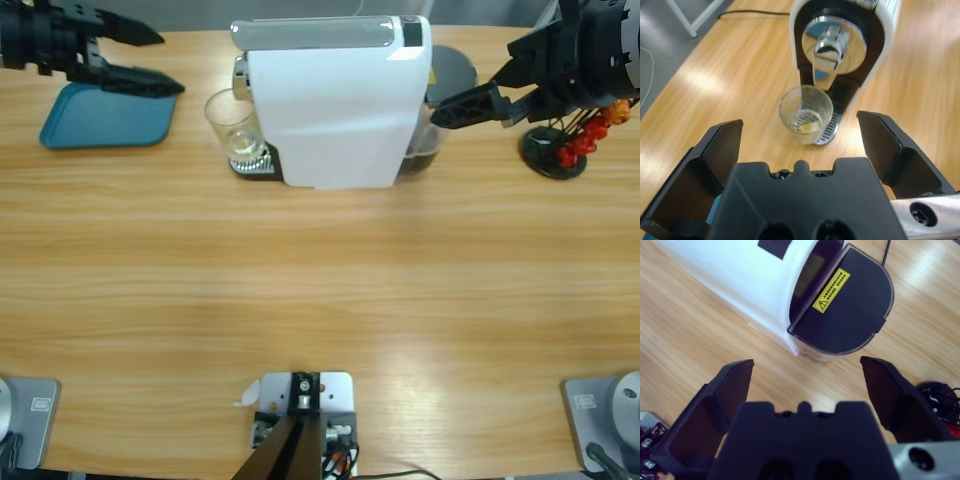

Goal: Pour coffee

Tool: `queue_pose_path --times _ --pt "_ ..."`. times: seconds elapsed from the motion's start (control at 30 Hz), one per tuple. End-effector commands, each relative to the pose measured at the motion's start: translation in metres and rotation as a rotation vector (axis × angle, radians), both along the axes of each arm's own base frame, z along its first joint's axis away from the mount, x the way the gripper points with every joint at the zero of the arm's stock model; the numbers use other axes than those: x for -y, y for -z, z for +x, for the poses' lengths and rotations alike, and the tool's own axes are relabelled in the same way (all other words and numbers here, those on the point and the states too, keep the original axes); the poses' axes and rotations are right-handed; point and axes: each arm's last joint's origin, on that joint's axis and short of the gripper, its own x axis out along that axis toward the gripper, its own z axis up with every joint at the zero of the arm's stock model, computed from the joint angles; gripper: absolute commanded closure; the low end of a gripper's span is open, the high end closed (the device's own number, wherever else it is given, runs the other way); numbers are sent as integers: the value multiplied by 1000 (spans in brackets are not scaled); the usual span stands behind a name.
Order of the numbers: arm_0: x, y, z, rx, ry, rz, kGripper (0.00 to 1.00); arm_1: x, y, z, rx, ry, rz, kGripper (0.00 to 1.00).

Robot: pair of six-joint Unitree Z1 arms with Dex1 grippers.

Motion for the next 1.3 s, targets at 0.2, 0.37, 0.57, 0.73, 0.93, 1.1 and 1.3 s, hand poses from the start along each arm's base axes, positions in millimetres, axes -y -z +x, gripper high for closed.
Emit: queue_pose_path --times 0.2,0.37,0.57,0.73,0.93,1.1,1.3 --pt "13 49 30 -25 115 54 4 14 31 18 -64 79 -56 27" --pt "21 59 36 -40 135 58 4 11 39 23 -77 76 -59 36" --pt "25 59 42 -37 145 48 4 8 45 27 -90 74 -62 36" --pt "32 63 43 -54 167 37 4 8 47 27 -93 74 -65 36" --pt "37 64 41 -57 182 34 4 7 50 28 -99 70 -62 36" --pt "44 70 44 -68 194 41 4 5 53 30 -104 68 -63 36" --pt "48 78 45 -87 202 50 4 4 56 32 -107 69 -64 36"
